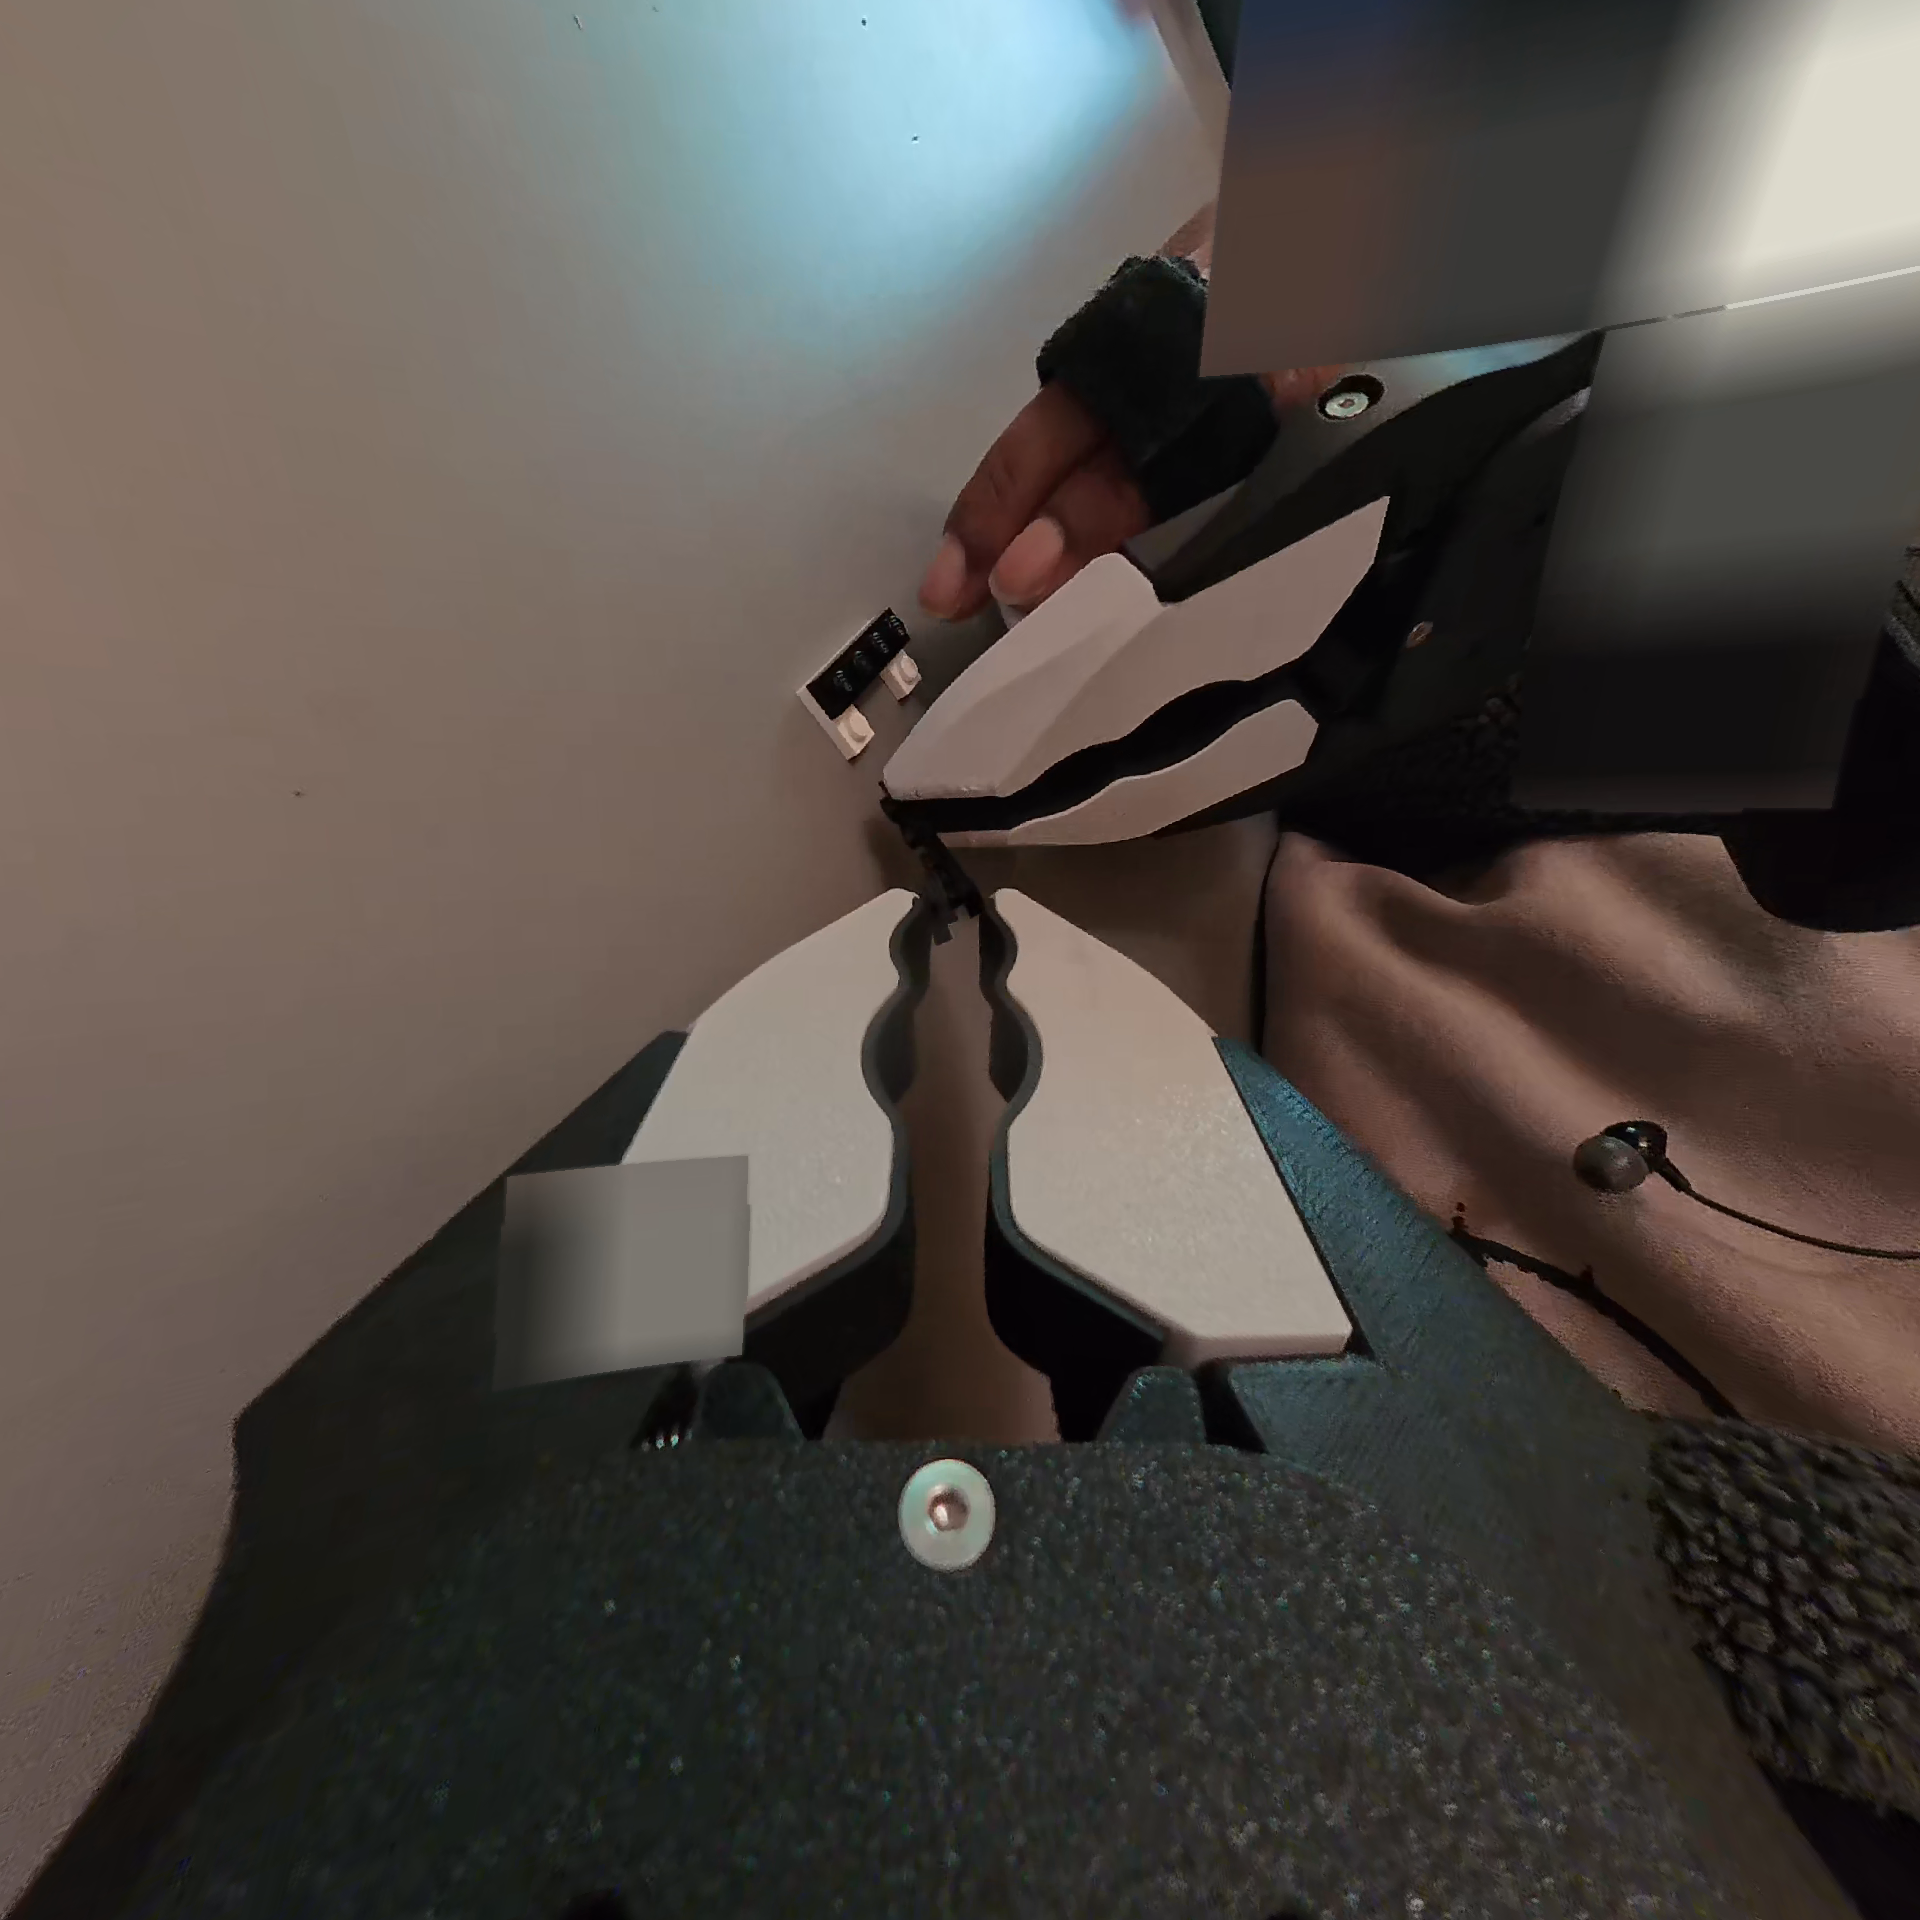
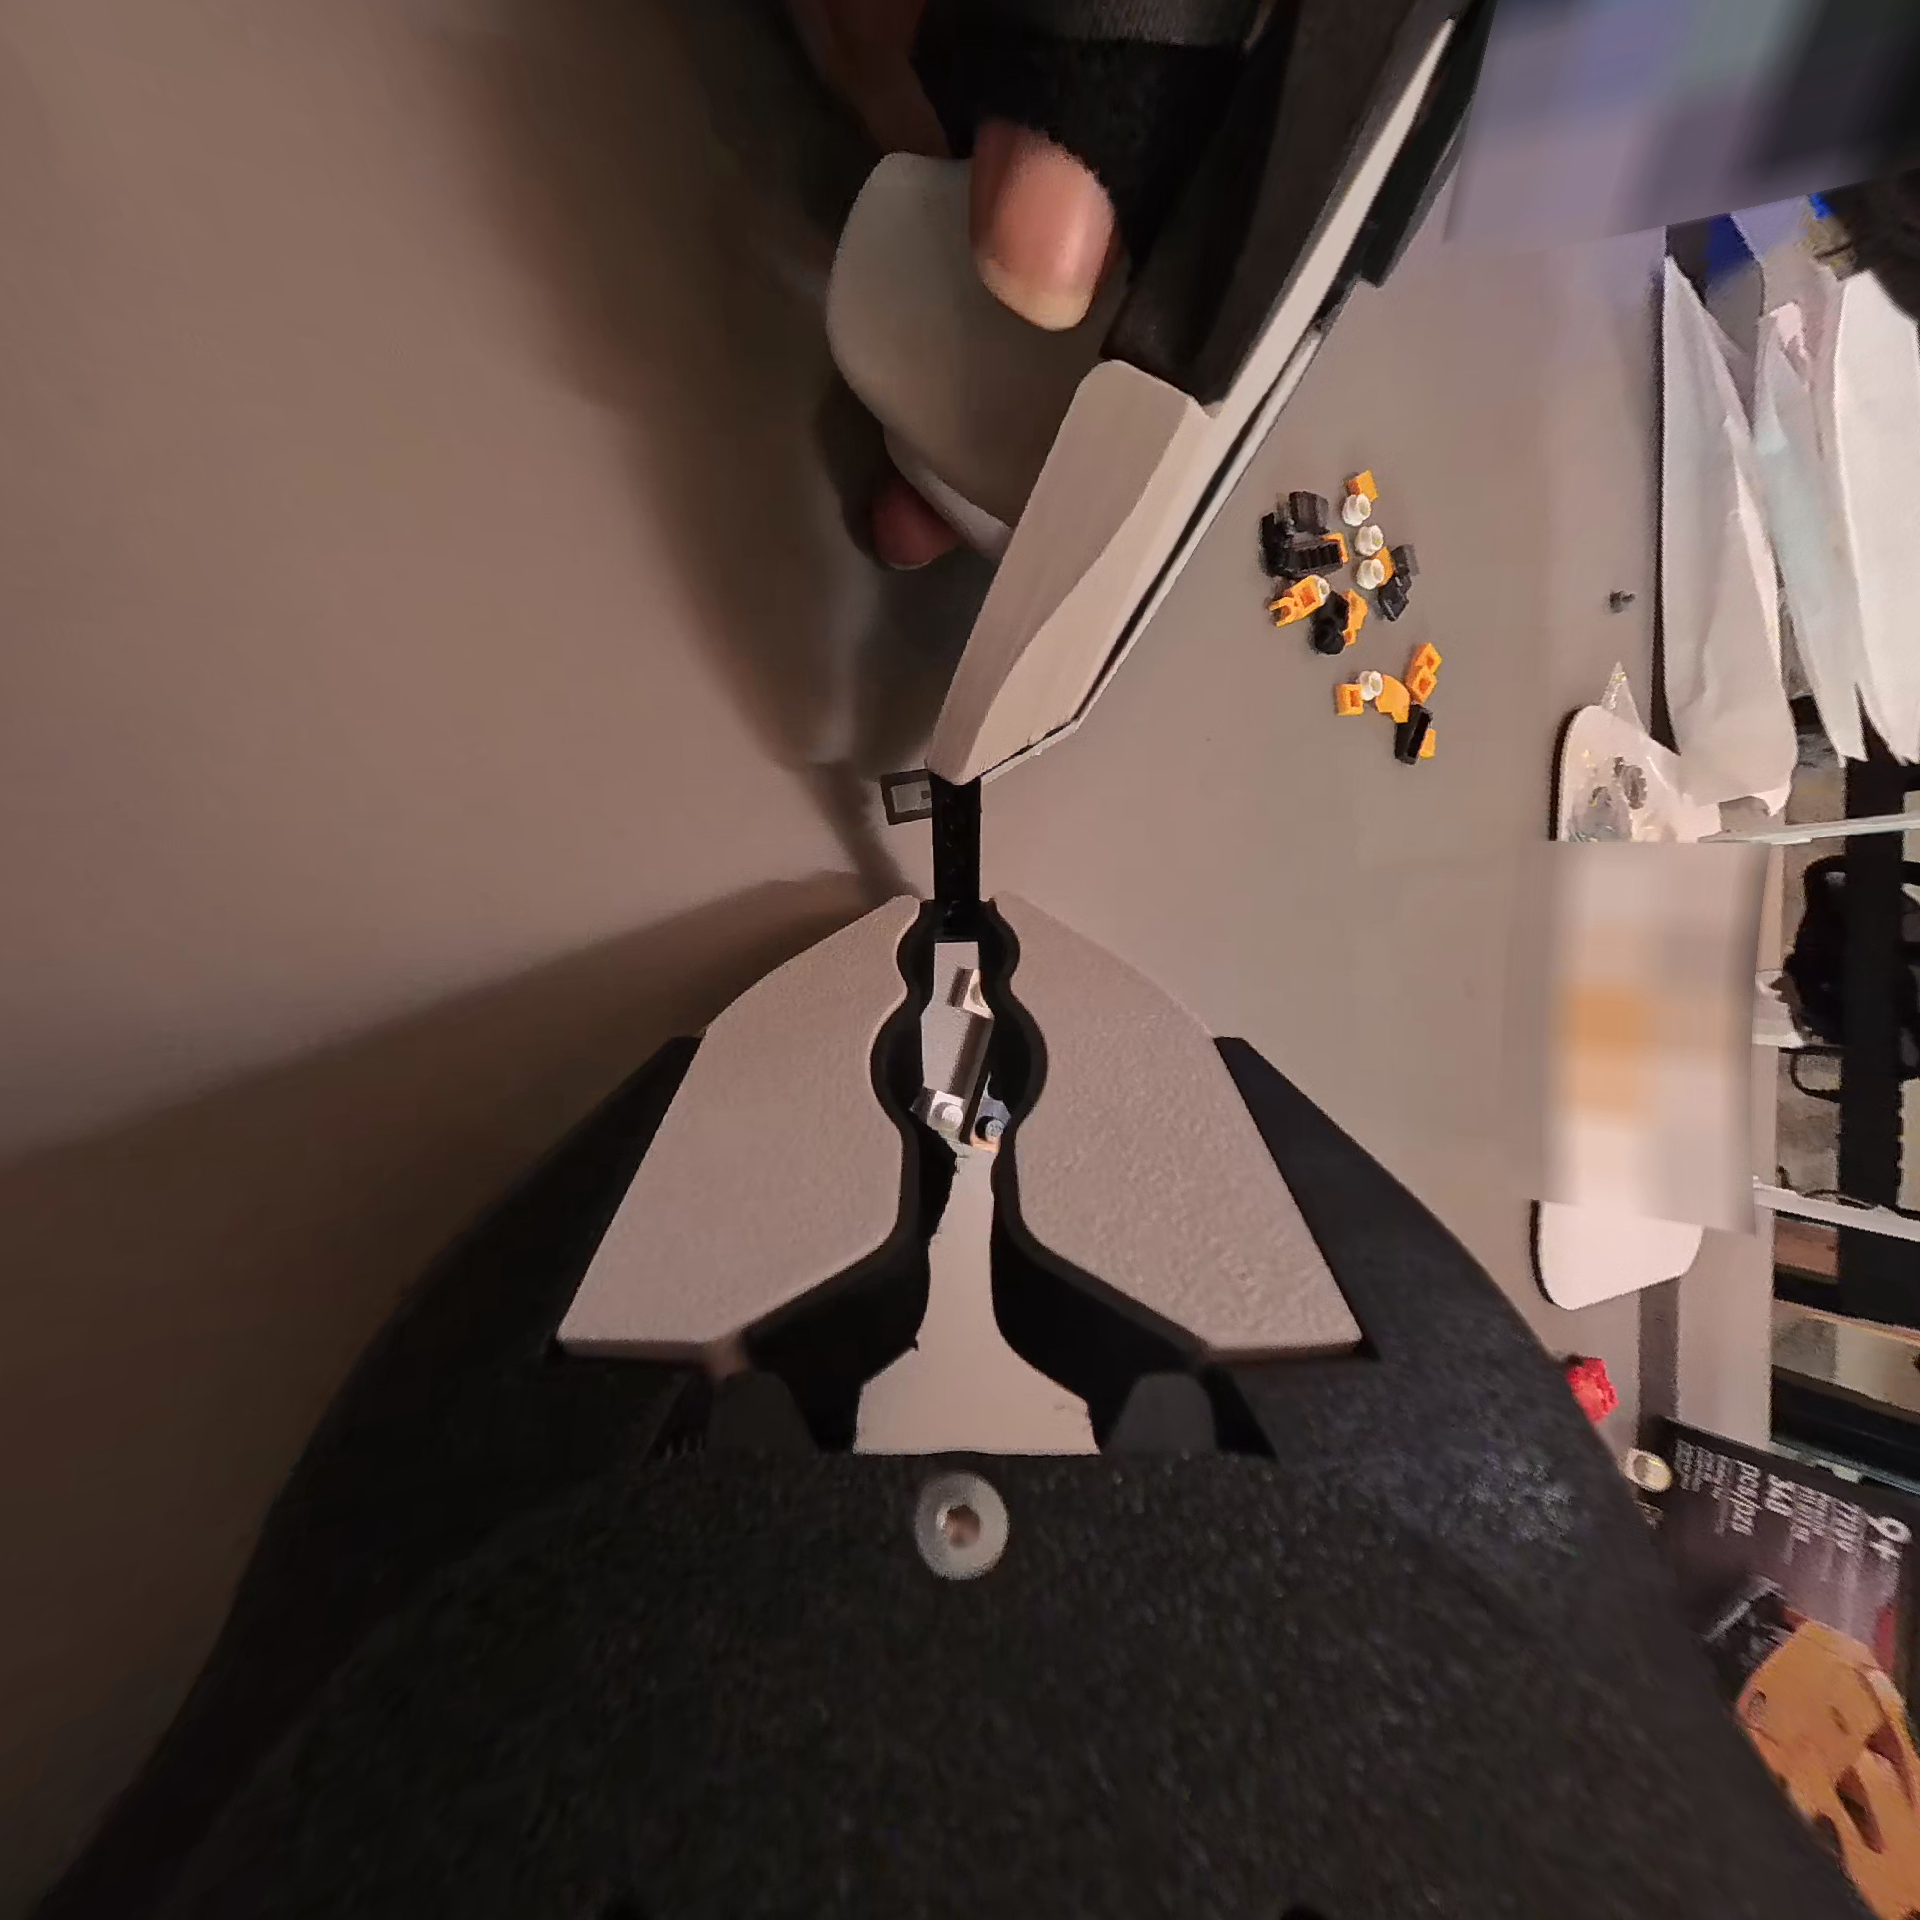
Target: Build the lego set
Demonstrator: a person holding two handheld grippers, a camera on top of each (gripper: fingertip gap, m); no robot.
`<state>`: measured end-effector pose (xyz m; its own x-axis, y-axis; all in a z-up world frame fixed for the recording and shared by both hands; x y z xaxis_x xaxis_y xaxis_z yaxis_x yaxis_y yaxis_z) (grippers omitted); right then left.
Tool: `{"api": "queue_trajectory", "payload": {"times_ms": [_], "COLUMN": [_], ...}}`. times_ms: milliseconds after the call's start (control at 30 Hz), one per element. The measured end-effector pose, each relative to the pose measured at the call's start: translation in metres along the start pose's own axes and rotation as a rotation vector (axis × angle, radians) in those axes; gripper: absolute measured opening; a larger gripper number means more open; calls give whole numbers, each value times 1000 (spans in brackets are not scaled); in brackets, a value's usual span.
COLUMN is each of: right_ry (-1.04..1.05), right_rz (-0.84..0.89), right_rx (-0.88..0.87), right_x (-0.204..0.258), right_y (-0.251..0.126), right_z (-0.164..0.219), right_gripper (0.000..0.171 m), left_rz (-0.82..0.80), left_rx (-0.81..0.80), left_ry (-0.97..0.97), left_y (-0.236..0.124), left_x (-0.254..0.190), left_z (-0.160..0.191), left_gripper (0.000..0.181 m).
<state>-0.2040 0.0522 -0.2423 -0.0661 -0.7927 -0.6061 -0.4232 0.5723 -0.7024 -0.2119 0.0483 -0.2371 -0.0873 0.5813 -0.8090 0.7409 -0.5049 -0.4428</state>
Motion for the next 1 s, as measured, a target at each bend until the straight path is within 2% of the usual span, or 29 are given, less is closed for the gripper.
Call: {"api": "queue_trajectory", "payload": {"times_ms": [400, 633, 1000], "right_ry": [-97, -172, -247], "right_rz": [55, 89, 75], "right_rx": [57, 48, 49], "right_x": [1, 2, 10], "right_y": [-2, -4, -7], "right_z": [12, 16, 17], "right_gripper": [8, 8, 8], "left_rz": [-127, -136, -102], "left_rx": [0, 39, 66], "left_ry": [124, 216, 197], "left_y": [3, 7, 10], "left_x": [2, -3, -5], "left_z": [0, 6, 10], "left_gripper": [1, 0, 0]}}
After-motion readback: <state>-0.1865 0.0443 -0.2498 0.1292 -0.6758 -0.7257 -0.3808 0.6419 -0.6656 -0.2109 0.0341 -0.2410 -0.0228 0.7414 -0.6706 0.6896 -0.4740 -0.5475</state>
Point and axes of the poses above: each gripper's, where its closed fingertips meet, y out along the fingers, z out of its underside, x = y × z across the jaws, the point moved 1 cm from there along -y, back along the fingers, and after that the axes turned 9 degrees about -y, right-handed, at the moved point
